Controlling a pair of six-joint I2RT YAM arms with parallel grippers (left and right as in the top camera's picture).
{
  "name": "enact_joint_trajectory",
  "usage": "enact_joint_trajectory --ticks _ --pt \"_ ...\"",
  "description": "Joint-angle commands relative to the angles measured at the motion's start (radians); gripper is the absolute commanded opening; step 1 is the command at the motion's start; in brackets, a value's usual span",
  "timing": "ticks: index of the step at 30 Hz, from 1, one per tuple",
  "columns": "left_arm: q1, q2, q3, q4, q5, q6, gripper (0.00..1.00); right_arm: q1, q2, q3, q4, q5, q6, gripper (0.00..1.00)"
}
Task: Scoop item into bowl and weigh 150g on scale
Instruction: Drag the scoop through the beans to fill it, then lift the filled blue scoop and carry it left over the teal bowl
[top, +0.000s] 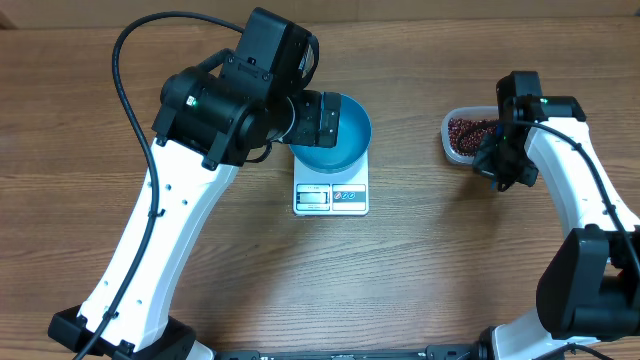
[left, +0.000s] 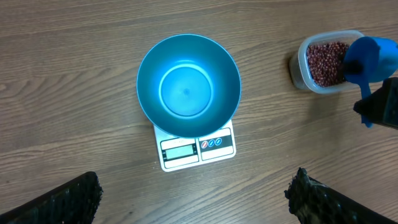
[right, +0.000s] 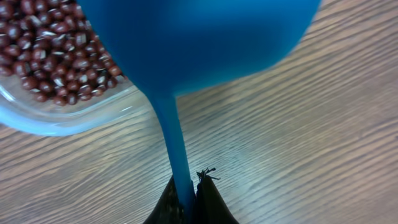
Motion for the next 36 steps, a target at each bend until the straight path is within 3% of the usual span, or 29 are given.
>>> enact_joint_trajectory --ticks 1,11,20,36 --pt "0.004 -0.008 0.020 0.001 -0.009 0.022 0.99 -0.004 0.014 0.010 -0.003 -0.084 -0.003 0.04" --pt "0.004 -0.008 0.020 0.001 -0.010 0.022 1.00 -0.004 0.014 0.010 0.000 -0.090 -0.003 0.04" --pt "0.004 -0.008 0.020 -0.002 -0.010 0.023 1.00 -0.004 0.014 0.011 -0.030 0.116 0.024 0.04" --pt "0.004 -0.008 0.020 0.014 -0.010 0.022 1.00 0.092 0.014 0.011 -0.031 0.116 0.045 0.04"
